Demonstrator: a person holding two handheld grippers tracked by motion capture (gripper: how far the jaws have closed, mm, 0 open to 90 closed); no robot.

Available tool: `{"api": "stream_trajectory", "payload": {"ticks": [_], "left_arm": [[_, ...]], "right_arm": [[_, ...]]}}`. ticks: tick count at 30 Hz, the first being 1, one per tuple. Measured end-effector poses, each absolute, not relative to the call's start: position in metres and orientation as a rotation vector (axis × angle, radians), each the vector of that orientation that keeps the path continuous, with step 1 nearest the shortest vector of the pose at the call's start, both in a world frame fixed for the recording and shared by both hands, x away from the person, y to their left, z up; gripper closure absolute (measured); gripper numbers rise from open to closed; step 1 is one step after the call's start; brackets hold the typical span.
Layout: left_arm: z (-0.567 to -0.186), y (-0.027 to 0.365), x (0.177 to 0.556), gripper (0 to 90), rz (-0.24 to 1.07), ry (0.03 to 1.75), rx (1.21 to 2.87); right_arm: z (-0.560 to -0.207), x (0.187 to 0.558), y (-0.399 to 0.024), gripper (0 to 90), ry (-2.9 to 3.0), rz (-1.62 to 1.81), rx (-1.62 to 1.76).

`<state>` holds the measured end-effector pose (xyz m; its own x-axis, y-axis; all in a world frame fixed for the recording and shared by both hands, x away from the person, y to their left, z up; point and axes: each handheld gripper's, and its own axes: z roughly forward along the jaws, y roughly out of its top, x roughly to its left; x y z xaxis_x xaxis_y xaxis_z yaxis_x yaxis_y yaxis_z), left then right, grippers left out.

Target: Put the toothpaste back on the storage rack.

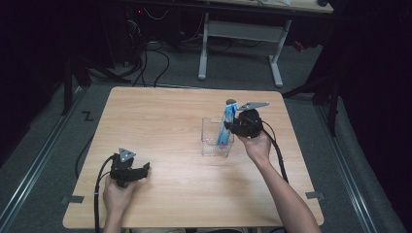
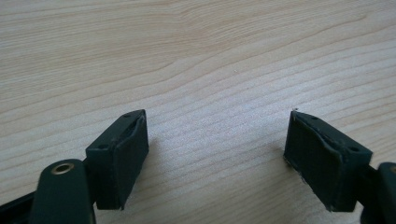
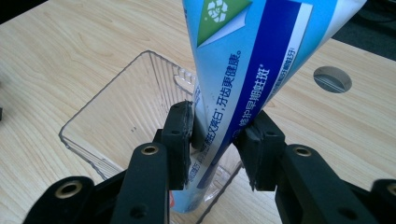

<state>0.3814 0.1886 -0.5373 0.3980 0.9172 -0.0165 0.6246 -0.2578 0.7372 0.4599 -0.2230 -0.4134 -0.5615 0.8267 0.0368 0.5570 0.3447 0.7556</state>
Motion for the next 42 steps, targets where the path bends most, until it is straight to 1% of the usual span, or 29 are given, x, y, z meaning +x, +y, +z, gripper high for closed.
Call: {"api": "stream_trajectory", "payload": {"ticks": [7,11,22,42], "left_arm": [[-0.537,0.189,0.381,21.8,0.559,1.314,1.986],[-0.537,0.189,0.381,21.9,0.559,1.314,1.986],[-0.537,0.189,0.381,21.8,0.559,1.314,1.986],[-0.537,0.189,0.381,21.8,0.559,1.314,1.986]], "right_arm": [[-0.414,0.460,-0.225,63.0,2.247,1.042,1.232],[-0.414,0.459,-0.226,57.9,2.233,1.025,1.234],[-0.406,0.452,-0.234,50.9,2.195,1.064,1.238],[-0.392,0.439,-0.255,50.5,2.121,1.100,1.242]]}}
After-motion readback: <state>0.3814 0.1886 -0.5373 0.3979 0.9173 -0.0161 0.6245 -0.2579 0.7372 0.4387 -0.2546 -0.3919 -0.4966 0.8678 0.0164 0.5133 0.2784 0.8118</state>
